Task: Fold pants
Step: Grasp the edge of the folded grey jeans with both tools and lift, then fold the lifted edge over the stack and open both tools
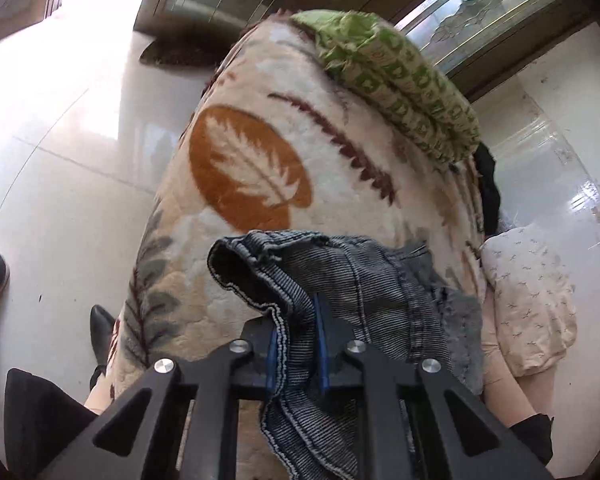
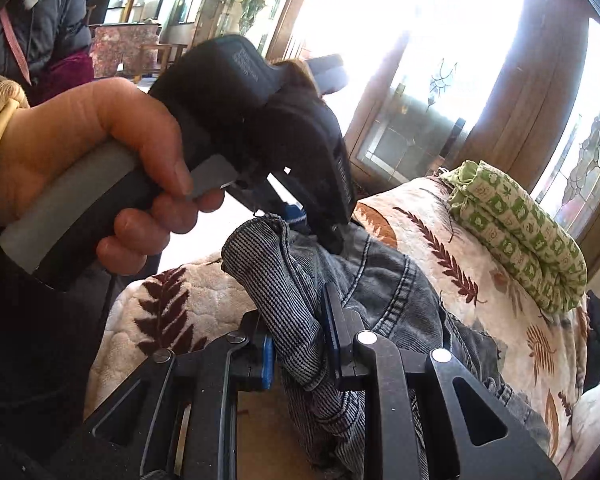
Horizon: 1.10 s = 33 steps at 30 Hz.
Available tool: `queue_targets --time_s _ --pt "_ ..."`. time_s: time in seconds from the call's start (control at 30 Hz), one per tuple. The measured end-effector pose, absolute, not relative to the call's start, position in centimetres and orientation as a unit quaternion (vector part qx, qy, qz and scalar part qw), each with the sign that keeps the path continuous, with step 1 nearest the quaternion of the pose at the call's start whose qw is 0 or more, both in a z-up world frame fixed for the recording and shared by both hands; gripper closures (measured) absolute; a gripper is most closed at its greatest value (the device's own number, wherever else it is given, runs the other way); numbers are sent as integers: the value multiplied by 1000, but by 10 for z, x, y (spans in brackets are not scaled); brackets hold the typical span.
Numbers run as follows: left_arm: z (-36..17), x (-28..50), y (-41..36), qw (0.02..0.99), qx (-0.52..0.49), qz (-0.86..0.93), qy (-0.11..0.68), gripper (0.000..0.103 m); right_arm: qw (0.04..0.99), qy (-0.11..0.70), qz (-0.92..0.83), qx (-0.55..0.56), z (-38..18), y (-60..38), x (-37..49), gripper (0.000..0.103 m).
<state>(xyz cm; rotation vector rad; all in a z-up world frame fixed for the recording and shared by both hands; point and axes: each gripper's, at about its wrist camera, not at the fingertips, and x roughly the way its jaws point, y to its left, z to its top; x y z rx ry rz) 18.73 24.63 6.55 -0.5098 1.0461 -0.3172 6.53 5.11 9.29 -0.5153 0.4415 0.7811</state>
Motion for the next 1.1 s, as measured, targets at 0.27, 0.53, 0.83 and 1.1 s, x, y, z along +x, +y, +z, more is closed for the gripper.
queue_targets --time_s 0.27,0.53,0.83,1.1 --pt "125 179 207 850 -203 -175 453 87 885 239 369 -151 119 11 79 87" --pt "179 176 118 857 -135 -241 435 87 910 250 322 -71 142 -59 87 89" --pt "192 171 -27 830 -51 -333 444 87 937 259 233 -19 142 -152 81 90" --pt "139 175 -152 787 21 -371 492 93 933 319 153 61 102 -223 99 90"
